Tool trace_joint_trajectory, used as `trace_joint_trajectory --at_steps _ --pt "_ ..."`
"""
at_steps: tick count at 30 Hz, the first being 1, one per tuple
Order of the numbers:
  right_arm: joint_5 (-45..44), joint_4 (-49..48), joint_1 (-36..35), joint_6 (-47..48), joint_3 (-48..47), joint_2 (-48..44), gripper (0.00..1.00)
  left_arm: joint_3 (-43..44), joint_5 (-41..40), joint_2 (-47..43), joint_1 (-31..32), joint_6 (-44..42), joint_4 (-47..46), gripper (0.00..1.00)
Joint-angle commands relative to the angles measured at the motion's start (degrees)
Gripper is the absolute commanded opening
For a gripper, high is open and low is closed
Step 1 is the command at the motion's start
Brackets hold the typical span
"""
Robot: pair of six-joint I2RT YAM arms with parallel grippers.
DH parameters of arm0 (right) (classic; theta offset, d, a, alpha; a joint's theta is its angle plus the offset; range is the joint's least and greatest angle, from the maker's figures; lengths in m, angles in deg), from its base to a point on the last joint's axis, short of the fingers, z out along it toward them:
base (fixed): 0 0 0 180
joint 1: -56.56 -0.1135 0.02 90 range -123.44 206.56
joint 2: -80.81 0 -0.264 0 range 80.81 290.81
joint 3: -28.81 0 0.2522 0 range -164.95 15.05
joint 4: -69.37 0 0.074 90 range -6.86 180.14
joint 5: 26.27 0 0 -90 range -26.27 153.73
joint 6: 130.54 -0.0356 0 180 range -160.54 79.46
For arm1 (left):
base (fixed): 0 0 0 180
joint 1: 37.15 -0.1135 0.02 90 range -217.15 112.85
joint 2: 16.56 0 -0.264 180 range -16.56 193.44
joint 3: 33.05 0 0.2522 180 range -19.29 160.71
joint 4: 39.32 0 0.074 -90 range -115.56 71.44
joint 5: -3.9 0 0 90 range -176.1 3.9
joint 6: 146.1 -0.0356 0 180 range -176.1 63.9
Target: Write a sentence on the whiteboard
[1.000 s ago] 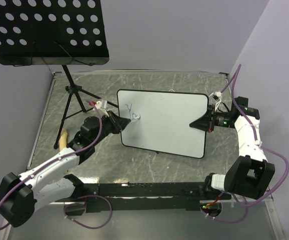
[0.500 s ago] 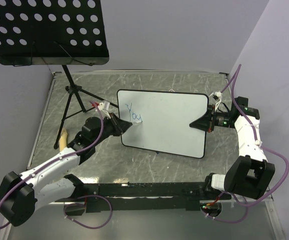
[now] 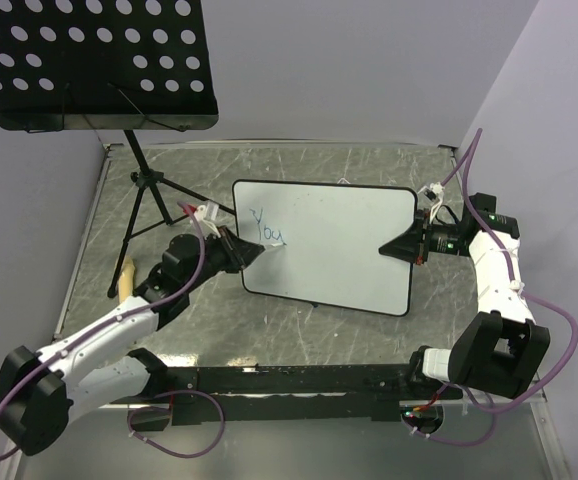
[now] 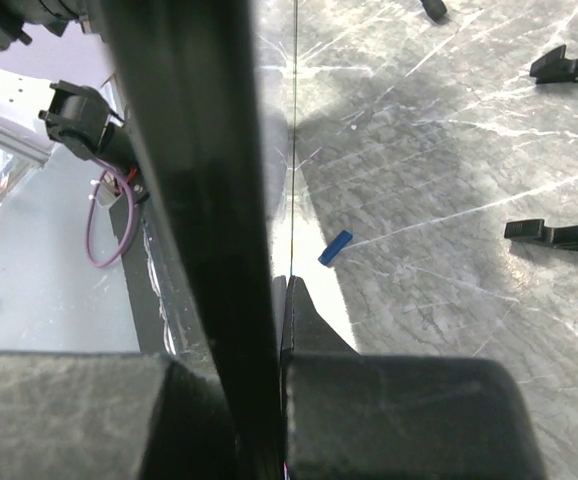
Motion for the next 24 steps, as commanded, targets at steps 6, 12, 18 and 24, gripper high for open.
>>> trace_joint_trajectory --at_steps 6,12,18,24 --pt "14.02 3.98 -0.38 5.62 -4.01 0.35 0.0 4.63 -4.0 -9.75 -0.66 -1.37 3.68 0.01" --pt "13.93 2.49 -0.38 4.05 -3.57 -0.17 0.0 4.72 0.22 -4.57 -0.66 0.21 -4.74 0.01" --pt "13.76 2.05 -0.38 3.61 -3.48 -0.17 0.0 6.56 2.77 1.32 1.53 1.35 -10.46 0.01" --pt "13.85 3.27 -0.38 4.83 -3.83 0.18 0.0 6.39 1.98 1.77 3.91 2.15 -12.58 0.01"
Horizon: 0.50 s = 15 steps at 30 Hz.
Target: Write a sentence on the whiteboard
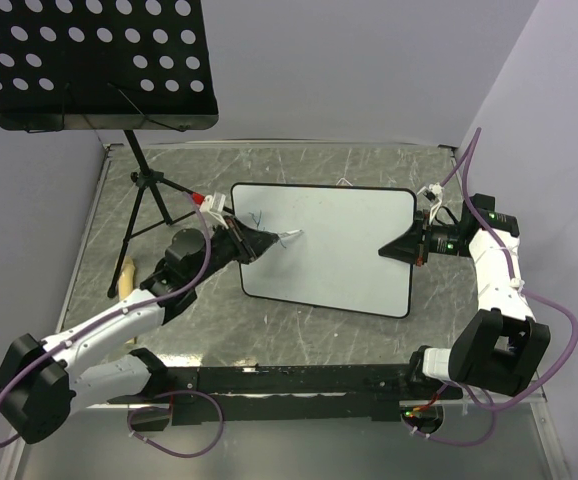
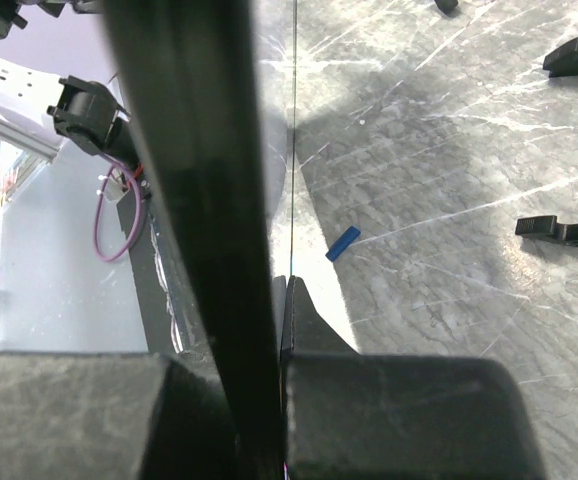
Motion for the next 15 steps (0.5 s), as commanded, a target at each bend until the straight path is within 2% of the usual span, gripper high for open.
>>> trace_joint_trajectory --at_steps 1,8,15 --pt "13.69 0.67 -0.32 2.48 -3.31 -0.35 0.0 2.3 0.45 -0.98 1.18 1.05 -5.37 0.01" --pt "13.78 3.4 -0.32 5.37 -4.1 0.45 0.0 1.34 -1.92 -5.64 1.26 -0.97 0.07 0.01" --pt "13.78 1.65 -0.32 3.71 -3.66 -0.61 0.0 -2.18 -7.72 -12.75 1.26 -3.08 7.98 0.01"
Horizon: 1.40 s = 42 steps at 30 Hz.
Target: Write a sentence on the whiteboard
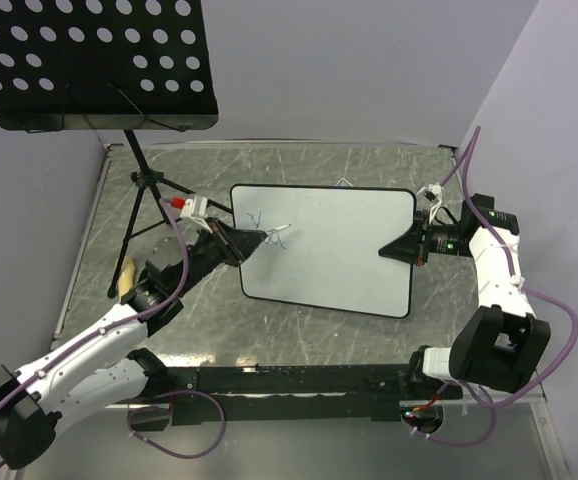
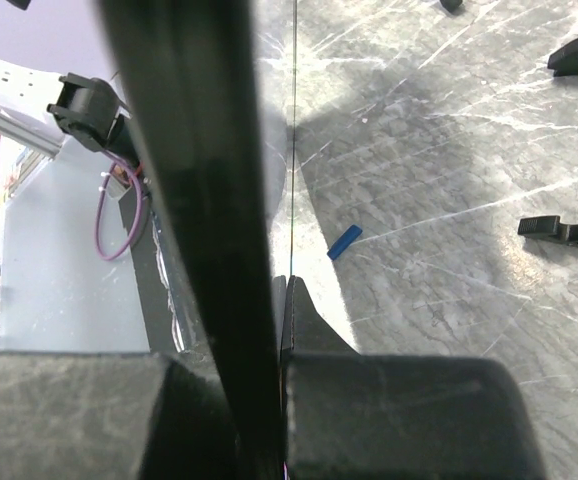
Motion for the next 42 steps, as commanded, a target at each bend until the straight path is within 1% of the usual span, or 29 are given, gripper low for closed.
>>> trace_joint_trajectory --at_steps 1,11,13,16,22,25,33,42 --pt "13.72 -1.02 -0.32 0.76 -2.66 -1.79 0.0 -2.35 -4.27 -4.35 0.11 -1.99 4.01 0.01" --pt "13.54 -2.6 -0.32 -0.91 -2.21 -1.7 0.0 -8.33 -4.27 -12.43 0.11 -2.69 5.07 0.01" --pt "13.45 -5.41 -0.32 -2.49 -1.34 -2.4 0.0 -9.38 -4.27 -13.14 0.11 -2.25 5.16 0.01" --pt "13.28 -10.32 -0.32 -8.28 0.25 -3.72 0.0 -10.09 -4.27 -13.76 0.11 -1.99 4.55 0.01" --pt "13.36 -13.33 -0.23 -11.2 1.39 -4.87 0.0 -10.18 -6.12 -13.41 0.11 -1.9 2.79 0.01" --pt "13.28 -13.24 -0.23 -10.94 1.39 -4.69 0.0 -10.44 -6.38 -13.14 0.11 -1.64 1.91 0.01" --pt "13.45 -9.21 -0.23 -7.25 0.07 -3.29 0.0 -11.15 -6.91 -13.49 0.19 -1.28 1.11 0.01" --pt "13.45 -9.2 -0.23 -6.98 0.07 -3.2 0.0 -11.85 -6.38 -14.99 0.11 -1.11 1.91 0.01"
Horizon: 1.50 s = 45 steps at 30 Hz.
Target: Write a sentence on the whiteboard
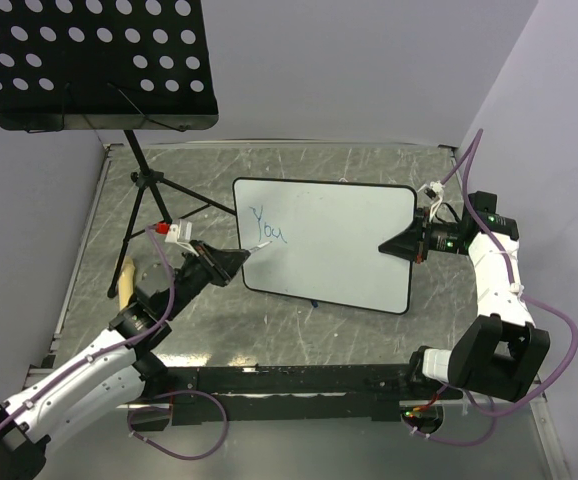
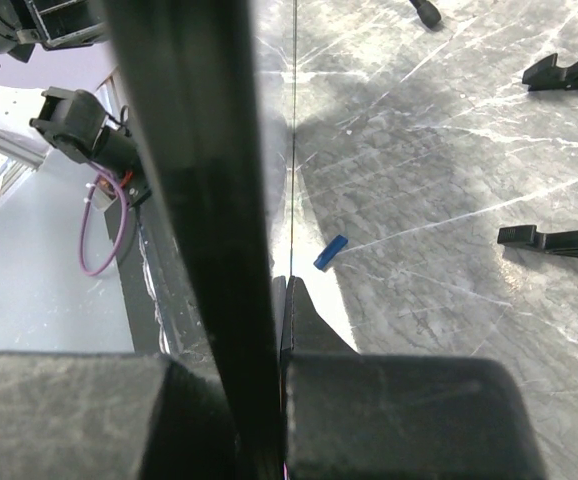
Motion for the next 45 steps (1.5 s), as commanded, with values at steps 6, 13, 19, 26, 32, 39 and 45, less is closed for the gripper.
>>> trace_joint_trajectory --at_steps 6,13,19,26,32,39,45 --pt "13.65 -1.01 -0.12 0.8 -1.39 -0.84 0.0 -1.52 -0.59 -3.11 0.11 0.58 -1.48 0.01" --pt "13.65 -1.01 -0.03 0.8 -1.3 -0.84 0.0 -1.87 -0.33 -2.93 0.11 0.84 -2.27 0.01" --pt "13.65 -0.57 -0.21 1.32 -1.57 -0.75 0.0 -2.13 -0.33 -3.28 0.11 1.02 -2.09 0.01" --pt "13.65 -0.39 -0.12 1.41 -1.57 -0.75 0.0 -3.71 -0.33 -4.6 0.11 2.07 -2.36 0.01" --pt "13.65 -0.66 -0.12 1.15 -1.48 -0.66 0.0 -4.07 -0.41 -5.22 0.11 2.34 -2.71 0.01" --pt "13.56 -0.65 -0.21 1.24 -1.48 -0.66 0.0 -4.24 -0.24 -5.39 0.11 2.42 -3.06 0.01" --pt "13.65 -0.57 -0.12 1.32 -1.57 -0.57 0.0 -4.68 0.99 -5.39 0.19 3.48 -5.78 0.01"
